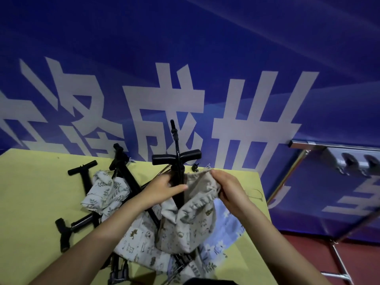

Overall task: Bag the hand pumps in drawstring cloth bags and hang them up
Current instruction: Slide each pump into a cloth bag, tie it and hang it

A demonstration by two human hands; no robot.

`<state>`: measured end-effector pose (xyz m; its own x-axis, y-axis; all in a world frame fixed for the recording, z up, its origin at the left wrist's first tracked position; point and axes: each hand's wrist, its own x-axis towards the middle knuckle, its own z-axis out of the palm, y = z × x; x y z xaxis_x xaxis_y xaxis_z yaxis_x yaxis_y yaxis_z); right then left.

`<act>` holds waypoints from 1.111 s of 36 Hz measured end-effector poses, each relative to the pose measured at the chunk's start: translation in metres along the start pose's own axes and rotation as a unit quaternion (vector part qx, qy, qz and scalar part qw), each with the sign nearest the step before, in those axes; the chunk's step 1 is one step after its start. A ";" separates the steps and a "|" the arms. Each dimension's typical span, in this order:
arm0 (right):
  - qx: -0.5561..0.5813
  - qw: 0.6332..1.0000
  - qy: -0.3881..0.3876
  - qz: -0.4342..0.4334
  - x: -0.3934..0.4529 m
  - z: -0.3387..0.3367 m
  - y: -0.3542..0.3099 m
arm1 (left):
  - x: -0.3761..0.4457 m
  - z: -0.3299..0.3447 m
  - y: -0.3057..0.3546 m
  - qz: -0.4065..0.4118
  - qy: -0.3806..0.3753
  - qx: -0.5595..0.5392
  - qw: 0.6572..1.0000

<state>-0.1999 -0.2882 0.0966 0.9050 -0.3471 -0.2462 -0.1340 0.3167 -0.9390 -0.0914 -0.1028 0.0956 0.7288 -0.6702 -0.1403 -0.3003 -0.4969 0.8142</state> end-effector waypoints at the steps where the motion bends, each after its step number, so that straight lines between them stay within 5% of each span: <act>1: -0.035 0.999 0.031 -0.012 -0.001 0.004 -0.001 | -0.001 0.001 0.000 -0.002 0.002 -0.007 1.000; 4: -0.083 0.992 0.085 -0.049 -0.002 0.018 -0.007 | -0.003 0.001 0.000 -0.003 0.004 -0.010 1.000; 13: -0.099 0.988 -0.003 -0.115 0.004 0.041 -0.024 | -0.013 0.000 0.005 0.025 -0.032 -0.008 0.999; 19: -0.112 0.988 0.013 -0.107 0.007 0.029 -0.020 | -0.021 -0.017 -0.016 -0.033 0.024 -0.254 0.966; 31: -0.123 0.985 0.041 -0.113 0.007 0.020 -0.018 | -0.034 -0.022 -0.044 -0.144 -0.066 -0.200 0.967; 37: -0.124 0.986 0.029 -0.112 0.004 0.023 -0.018 | -0.037 -0.019 -0.040 -0.140 0.007 -0.216 0.966; 40: -0.123 0.986 0.025 -0.112 0.002 0.022 -0.019 | -0.036 -0.029 -0.022 -0.131 0.073 -0.390 0.909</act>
<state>-0.1866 -0.2757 0.1194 0.9026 -0.4293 -0.0325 -0.0333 0.0058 -0.9994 -0.0935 -0.0517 0.0995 0.8035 -0.4763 -0.3572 0.3812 -0.0493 0.9232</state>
